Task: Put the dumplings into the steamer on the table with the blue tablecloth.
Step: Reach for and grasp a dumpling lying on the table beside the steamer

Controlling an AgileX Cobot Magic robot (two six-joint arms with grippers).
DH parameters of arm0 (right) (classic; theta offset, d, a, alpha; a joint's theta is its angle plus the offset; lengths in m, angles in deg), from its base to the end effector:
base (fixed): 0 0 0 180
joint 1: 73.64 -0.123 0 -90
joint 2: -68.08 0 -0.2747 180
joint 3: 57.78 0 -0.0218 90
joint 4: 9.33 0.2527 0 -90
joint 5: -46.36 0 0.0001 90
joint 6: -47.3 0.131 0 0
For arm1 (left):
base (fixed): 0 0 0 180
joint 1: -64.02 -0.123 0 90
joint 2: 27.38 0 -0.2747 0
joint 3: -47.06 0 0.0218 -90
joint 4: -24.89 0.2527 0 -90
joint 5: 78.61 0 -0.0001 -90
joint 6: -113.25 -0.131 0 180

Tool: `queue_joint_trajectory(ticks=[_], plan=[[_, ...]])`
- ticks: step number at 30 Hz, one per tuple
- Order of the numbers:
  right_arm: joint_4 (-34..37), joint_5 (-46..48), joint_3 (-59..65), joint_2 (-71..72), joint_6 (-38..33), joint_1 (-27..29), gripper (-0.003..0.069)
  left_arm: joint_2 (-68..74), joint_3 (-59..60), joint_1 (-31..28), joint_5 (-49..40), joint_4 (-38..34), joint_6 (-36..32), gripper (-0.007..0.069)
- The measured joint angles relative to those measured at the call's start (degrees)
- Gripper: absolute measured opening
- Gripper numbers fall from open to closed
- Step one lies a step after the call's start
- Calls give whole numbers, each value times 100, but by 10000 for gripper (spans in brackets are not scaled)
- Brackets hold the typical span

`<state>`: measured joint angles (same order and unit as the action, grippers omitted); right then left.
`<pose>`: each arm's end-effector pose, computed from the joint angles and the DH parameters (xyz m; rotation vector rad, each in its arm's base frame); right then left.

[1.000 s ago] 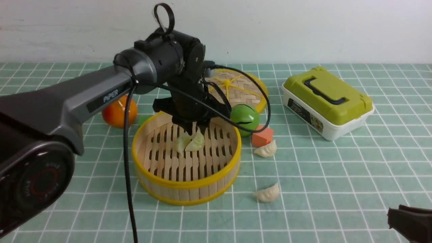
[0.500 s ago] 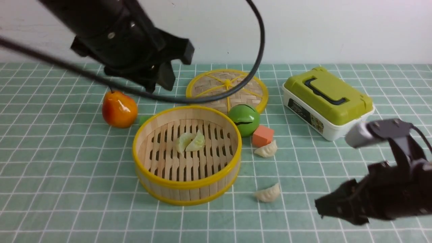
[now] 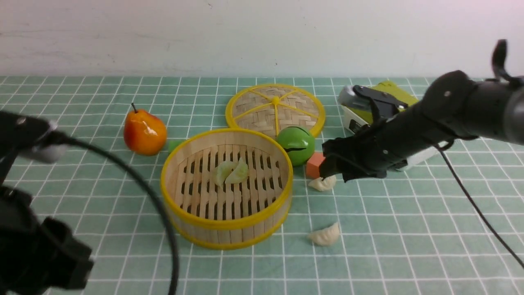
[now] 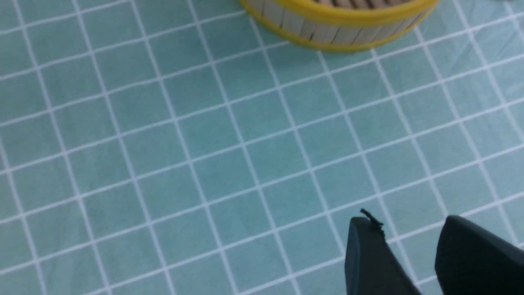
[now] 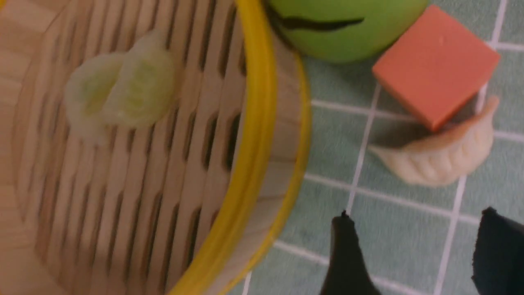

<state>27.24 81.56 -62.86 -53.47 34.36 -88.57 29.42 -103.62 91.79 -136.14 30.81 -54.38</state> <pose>0.4216 0.1590 0.1619 -0.0644 2.5962 0.6667 0.1626 -0.0727 0.2867 0.3692 2.4794 -0.1582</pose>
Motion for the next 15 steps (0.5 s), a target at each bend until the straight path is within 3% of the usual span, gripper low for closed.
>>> queue_joint_trajectory(ticks=[6,11,15], plan=[[-941,304,-1016,-957,1124,0,409,-1189,977,0,280,931,540,238],[-1056,306,-1198,-1101,1348,-18,405,-1804,1588,0,534,1573,1067,238],[-1069,473,-1234,-1094,1336,-18,360,-2211,2031,0,1065,1865,1439,238]])
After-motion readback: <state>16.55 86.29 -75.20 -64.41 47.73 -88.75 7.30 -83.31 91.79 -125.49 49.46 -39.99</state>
